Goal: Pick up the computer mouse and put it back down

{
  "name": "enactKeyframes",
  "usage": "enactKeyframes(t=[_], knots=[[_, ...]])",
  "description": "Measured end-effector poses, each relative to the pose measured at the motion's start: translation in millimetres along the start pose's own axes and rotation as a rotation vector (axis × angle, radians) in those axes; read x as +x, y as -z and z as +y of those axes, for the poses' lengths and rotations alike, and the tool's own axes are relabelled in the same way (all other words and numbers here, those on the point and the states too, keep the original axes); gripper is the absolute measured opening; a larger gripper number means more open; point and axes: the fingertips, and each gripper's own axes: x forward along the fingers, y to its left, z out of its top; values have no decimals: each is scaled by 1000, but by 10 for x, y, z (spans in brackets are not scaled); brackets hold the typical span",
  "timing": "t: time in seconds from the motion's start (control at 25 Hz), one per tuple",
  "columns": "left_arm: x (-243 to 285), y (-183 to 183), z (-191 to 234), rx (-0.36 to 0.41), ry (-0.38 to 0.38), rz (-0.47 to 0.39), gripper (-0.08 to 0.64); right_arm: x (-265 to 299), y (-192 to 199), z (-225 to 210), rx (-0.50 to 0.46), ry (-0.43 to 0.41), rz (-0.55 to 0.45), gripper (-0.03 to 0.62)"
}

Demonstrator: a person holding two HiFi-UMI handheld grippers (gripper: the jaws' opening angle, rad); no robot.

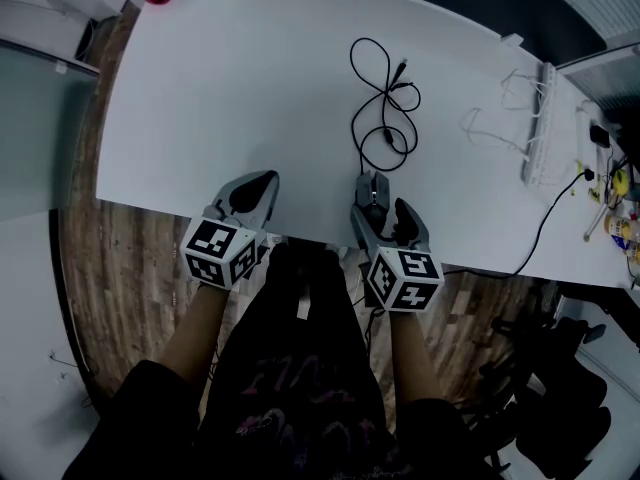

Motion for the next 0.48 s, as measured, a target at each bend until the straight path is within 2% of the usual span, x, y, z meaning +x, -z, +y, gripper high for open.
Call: enactKeyframes(t=[0.08, 0.48], knots=[[5, 10, 16, -3, 1, 2, -2, 49, 29, 7, -3, 8, 18, 384], [36, 8, 87, -14, 1, 6, -2, 241, 104, -13, -9, 58, 85, 388]])
